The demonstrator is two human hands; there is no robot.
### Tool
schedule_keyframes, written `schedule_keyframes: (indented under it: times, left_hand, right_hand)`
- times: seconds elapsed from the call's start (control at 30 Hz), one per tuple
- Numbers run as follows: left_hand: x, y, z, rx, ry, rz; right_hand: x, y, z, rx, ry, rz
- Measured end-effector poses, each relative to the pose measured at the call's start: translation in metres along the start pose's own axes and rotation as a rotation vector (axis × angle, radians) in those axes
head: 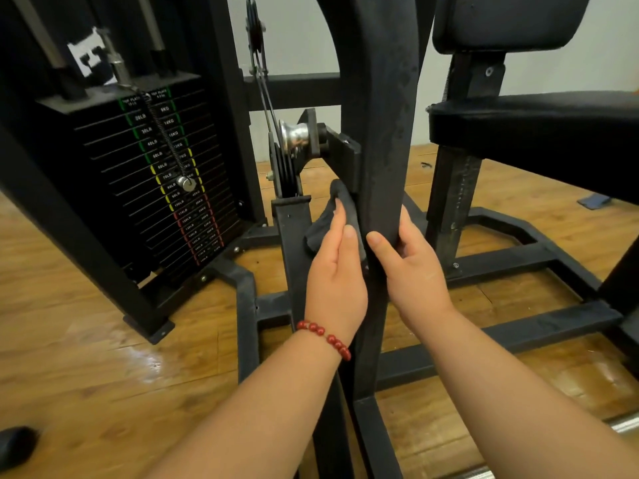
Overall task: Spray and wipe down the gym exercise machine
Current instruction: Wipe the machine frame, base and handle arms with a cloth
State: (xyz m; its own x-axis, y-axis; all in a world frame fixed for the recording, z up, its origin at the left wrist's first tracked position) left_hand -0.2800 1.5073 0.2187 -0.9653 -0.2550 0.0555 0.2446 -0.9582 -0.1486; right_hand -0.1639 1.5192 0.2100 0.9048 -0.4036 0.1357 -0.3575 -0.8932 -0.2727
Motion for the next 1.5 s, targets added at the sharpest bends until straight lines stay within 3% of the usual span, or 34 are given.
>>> schedule_keyframes:
  times: [0.17,0.33,0.57,0.77,0.97,1.2,1.4,1.5]
  left_hand:
    - [-0.002,0.002,-0.014,0.029,-0.029,-0.022]
    - [-0.005,0.001,0.002,-0.085,0.001,0.017]
    - [-0.002,0.011,-0.038,0.107,-0.055,-0.043]
    - [-0.007,0.018,-0.027,-0.01,-0.019,0.006]
    - [-0.003,0.032,-0.072,0.284,-0.064,-0.032]
    - [-0.006,0.034,-0.064,0.182,-0.02,0.002]
    - [-0.008,0.045,-0.092,0.353,-0.052,-0.012]
    - [-0.01,0.048,-0.078,0.311,0.006,0.027]
  right_hand:
    - [0.002,0.0,0.0,-0.003,-0.018,-0.018]
    - [0.002,0.001,0.0,-0.021,-0.083,-0.029]
    - [-0.001,0.005,0.004,-0.039,-0.075,0.018]
    - [-0.002,0.006,0.005,-0.018,-0.087,0.022]
    - [-0.004,0.012,0.014,-0.068,-0.088,0.029]
    - [0.006,0.046,0.049,-0.17,-0.015,-0.062]
    - [0.005,0.048,0.06,-0.223,-0.003,-0.031]
    - [0.006,0.049,0.059,-0.227,-0.018,-0.038]
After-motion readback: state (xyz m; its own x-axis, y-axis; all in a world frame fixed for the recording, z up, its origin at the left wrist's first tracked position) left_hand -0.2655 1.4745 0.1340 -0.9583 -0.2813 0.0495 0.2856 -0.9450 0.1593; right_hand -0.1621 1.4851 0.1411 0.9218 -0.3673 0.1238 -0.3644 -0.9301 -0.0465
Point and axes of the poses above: each hand's wrist, its own y-axis away from the middle knuckle, its own x-axis out of the back of the hand, z = x × y, the point moved 5 cm from there along -y, towards the middle knuckle, and after that the axes turned 13 degrees about z, right-handed, at the moved point
